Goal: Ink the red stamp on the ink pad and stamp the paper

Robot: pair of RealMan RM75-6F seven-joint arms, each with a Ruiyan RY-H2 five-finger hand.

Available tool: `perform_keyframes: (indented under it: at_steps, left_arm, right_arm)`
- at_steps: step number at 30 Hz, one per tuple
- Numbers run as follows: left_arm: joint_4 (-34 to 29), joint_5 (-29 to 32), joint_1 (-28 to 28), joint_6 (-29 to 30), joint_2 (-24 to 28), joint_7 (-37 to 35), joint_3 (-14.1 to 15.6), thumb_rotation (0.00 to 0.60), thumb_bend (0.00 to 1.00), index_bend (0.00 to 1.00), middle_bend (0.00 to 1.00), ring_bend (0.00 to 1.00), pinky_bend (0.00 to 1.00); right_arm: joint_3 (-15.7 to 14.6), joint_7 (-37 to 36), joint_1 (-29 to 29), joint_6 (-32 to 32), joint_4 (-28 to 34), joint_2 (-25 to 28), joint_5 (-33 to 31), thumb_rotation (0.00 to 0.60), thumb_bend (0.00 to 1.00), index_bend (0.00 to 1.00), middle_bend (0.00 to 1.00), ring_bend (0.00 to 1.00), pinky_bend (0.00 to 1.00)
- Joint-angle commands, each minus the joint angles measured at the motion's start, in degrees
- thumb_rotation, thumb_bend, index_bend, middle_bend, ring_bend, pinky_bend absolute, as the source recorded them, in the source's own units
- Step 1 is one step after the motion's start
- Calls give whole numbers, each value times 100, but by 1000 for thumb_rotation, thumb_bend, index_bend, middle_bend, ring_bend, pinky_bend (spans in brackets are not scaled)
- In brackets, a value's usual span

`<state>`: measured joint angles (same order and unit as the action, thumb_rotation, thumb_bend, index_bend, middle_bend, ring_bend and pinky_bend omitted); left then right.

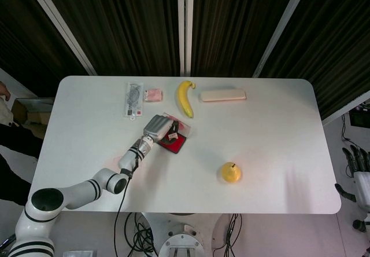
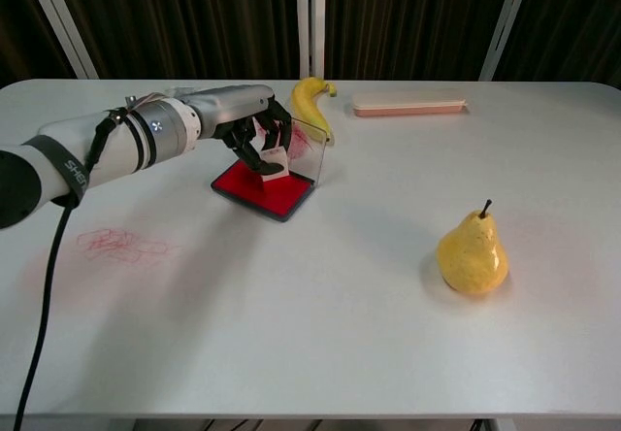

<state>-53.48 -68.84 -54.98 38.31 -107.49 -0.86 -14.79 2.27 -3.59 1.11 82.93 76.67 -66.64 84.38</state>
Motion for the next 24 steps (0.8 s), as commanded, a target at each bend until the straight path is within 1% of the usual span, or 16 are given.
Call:
perform_keyframes:
  at_steps: [1, 4, 7, 9, 10, 14, 17, 19, 22, 24]
  left_arm:
    - [119, -69, 19, 21, -55, -163, 53, 600, 374, 593, 648, 932, 1000]
    - [90, -164, 20, 94, 0, -275, 64, 600, 374, 593, 649, 932, 1000]
    - [-117, -201, 23, 165, 176, -387, 1, 600, 374, 593, 649, 932, 1000]
    - [-462, -193, 76, 235, 451, -489, -75, 600, 374, 593, 649, 932, 1000]
    - [-730, -195, 146, 314, 662, -517, -100, 600, 374, 593, 649, 931, 1000]
    - [-1698, -221, 472, 572, 1508, -371, -18, 600, 375, 592, 649, 930, 1000]
    - [-2394, -197, 804, 826, 2123, -198, 130, 600, 375, 592, 649, 931, 1000]
    - [-2771, -226, 1056, 1025, 2453, -109, 299, 600, 375, 592, 649, 930, 1000]
    - [-3069, -356, 1387, 1281, 2732, -42, 610, 600, 376, 592, 649, 930, 1000]
    - [-3126, -450, 1562, 1406, 2782, -74, 793, 600, 385, 593, 649, 930, 1000]
  right_arm:
    - [9, 27, 4, 0, 24, 8, -11, 600, 108, 0, 0, 0, 0]
    - [14, 59, 6, -5, 51, 18, -24, 600, 108, 0, 0, 0, 0]
    - [14, 71, 6, -1, 81, 25, -23, 600, 108, 0, 0, 0, 0]
    - [15, 72, 7, 10, 99, 31, -14, 600, 108, 0, 0, 0, 0]
    - [16, 68, 8, 12, 103, 33, -12, 600, 108, 0, 0, 0, 0]
    - [29, 50, 34, 0, 88, 23, -1, 600, 108, 0, 0, 0, 0]
    - [20, 38, 63, -12, 81, -3, 44, 600, 108, 0, 0, 0, 0]
    - [3, 57, 83, -19, 90, -19, 89, 600, 108, 0, 0, 0, 0]
    - [-10, 104, 104, -22, 117, -33, 128, 600, 108, 0, 0, 0, 0]
    - [-14, 135, 114, -19, 140, -38, 145, 600, 108, 0, 0, 0, 0]
